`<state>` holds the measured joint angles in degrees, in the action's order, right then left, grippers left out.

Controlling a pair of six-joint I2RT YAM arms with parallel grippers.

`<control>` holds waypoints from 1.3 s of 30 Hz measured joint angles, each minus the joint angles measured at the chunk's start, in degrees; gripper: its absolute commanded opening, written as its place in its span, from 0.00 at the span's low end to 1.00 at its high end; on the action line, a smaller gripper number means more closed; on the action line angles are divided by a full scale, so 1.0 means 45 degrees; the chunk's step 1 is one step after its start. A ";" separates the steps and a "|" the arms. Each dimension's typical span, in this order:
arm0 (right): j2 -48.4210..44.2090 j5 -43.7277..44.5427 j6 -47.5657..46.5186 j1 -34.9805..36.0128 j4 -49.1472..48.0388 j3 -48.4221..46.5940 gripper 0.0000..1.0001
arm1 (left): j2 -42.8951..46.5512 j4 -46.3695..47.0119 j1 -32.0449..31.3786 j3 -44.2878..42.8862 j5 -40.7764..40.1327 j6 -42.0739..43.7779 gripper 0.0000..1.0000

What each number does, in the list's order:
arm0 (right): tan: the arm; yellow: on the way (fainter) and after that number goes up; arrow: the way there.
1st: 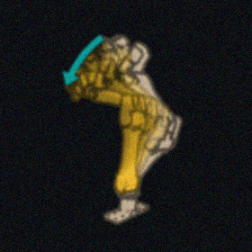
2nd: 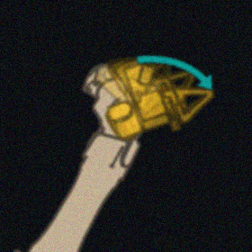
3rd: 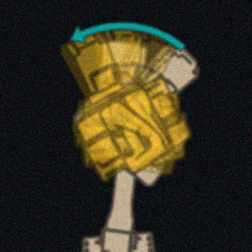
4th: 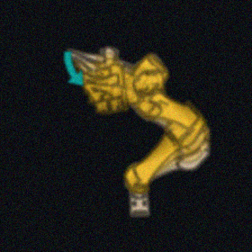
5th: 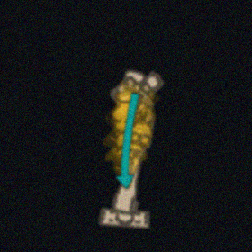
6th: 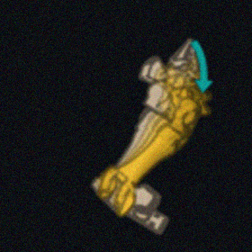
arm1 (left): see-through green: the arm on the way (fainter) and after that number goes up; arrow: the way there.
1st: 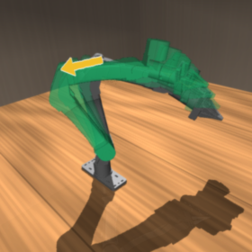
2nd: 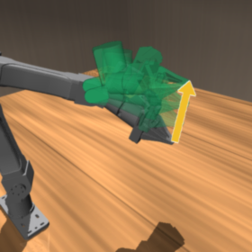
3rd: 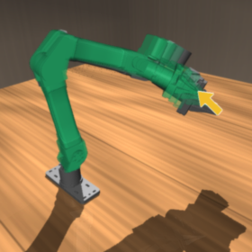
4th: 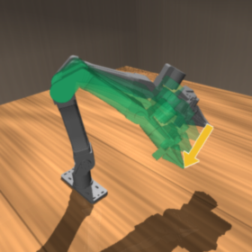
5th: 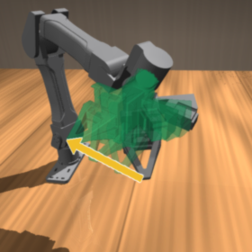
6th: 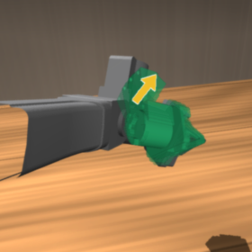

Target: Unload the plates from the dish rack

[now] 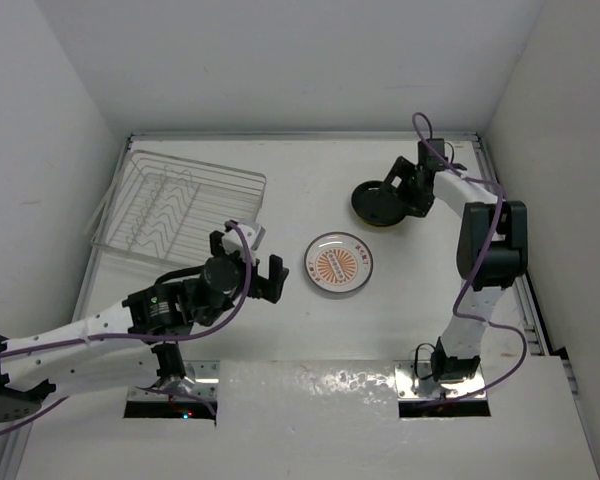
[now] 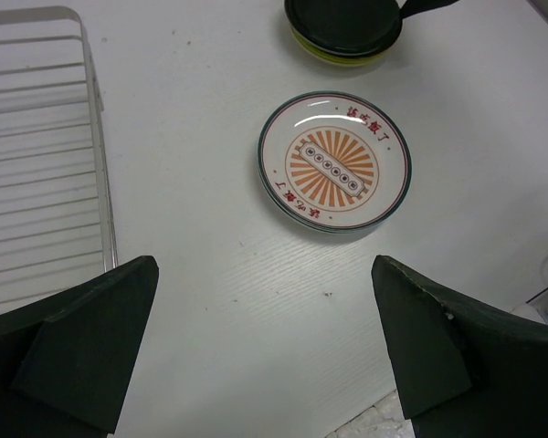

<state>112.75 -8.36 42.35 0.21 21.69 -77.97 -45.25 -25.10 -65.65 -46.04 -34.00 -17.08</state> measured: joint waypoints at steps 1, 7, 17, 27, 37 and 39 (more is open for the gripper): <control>0.0000 0.0335 -0.0146 0.0107 0.0223 -0.0146 0.99 | 0.0000 -0.0034 0.0000 0.0000 -0.0034 -0.0015 1.00; -0.0053 0.2399 -0.0981 0.0850 0.1617 -0.1321 0.99 | -0.0257 -0.0661 0.0005 -0.0005 -0.1545 -0.1195 1.00; -0.1705 0.3861 -0.2132 0.1399 0.2467 -0.0865 0.99 | -0.3351 -0.0894 0.3876 -0.0262 -0.1268 -0.3274 1.00; -1.1375 0.4473 -0.4449 0.2118 0.2210 0.3745 0.99 | -0.3468 -0.0544 0.9709 -0.1821 0.0384 -0.2560 1.00; -1.6636 0.4852 -0.5702 0.2118 0.4585 0.5260 0.99 | -0.0549 -0.1248 0.9947 -0.1846 0.0228 -0.1467 1.00; -1.7218 0.4857 -0.5882 0.2118 0.5129 0.5362 0.99 | 0.0447 -0.1234 0.9947 -0.1530 0.0083 -0.1180 1.00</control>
<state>35.27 13.50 15.88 9.74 44.77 -53.84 -43.24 -30.65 -20.88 -52.93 -33.63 -22.39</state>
